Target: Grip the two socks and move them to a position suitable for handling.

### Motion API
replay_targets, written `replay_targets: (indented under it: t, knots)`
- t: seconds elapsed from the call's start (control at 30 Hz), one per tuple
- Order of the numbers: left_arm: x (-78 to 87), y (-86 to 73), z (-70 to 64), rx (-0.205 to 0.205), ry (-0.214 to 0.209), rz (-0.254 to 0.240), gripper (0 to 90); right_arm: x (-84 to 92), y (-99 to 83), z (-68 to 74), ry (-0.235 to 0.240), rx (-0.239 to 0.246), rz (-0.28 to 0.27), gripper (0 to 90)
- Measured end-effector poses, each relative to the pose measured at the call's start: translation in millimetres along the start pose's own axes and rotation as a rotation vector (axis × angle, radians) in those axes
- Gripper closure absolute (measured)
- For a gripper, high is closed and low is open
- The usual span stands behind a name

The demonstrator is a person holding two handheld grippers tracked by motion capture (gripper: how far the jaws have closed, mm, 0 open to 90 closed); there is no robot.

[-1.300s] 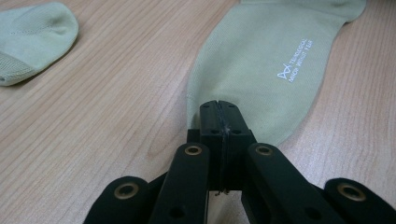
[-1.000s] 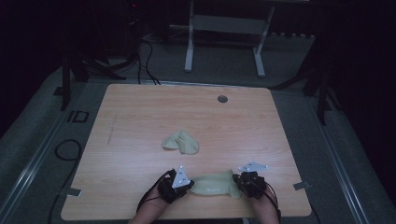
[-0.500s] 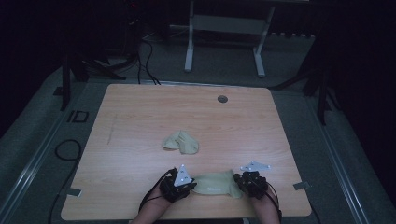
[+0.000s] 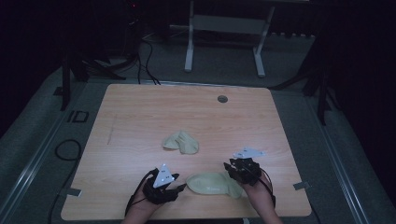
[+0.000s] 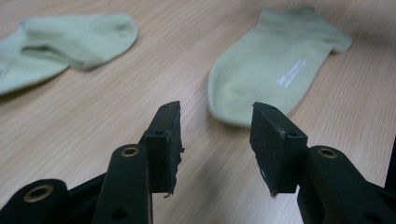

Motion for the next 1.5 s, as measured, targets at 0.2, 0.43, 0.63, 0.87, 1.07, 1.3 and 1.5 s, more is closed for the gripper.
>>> replay_targets:
  t: [0.2, 0.43, 0.63, 0.87, 1.07, 1.3, 1.5]
  knots:
    - [9.1, -14.3, 3.3, 0.01, 0.003, 0.019, 53.3, -12.6, 26.5, 0.5, 0.0, 0.019, 0.002, 62.8]
    - [19.4, -26.4, 4.7, 0.024, 0.006, 0.03, 53.4, -30.5, 53.5, 4.2, 0.021, 0.038, 0.015, 57.9]
    - [23.9, -33.6, 11.4, 0.052, 0.012, 0.035, 53.4, -48.4, 81.7, 11.4, 0.039, 0.064, 0.023, 56.8]
    - [24.8, -35.0, 16.1, 0.066, 0.008, 0.034, 53.4, -74.6, 115.0, 23.2, 0.077, 0.055, 0.028, 53.6]
    - [26.0, -35.0, 16.6, 0.066, 0.011, 0.027, 53.4, -105.0, 134.9, 35.9, 0.097, 0.053, 0.064, 50.5]
    - [28.3, -35.6, 17.9, 0.068, 0.016, 0.02, 53.4, -140.0, 144.4, 49.0, 0.104, 0.074, 0.107, 43.5]
    - [30.5, -36.2, 19.0, 0.078, 0.012, 0.012, 53.3, -164.3, 141.8, 51.9, 0.083, 0.085, 0.139, 40.8]
Point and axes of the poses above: each handheld gripper's, and its own axes: x roughly backward along the jaws, y roughly out of its top, z roughly to its left, the point moved 3 cm from there along -x, roughly forward along the jaws, and after that the axes turned 10 degrees about x, right-handed, at the moved point
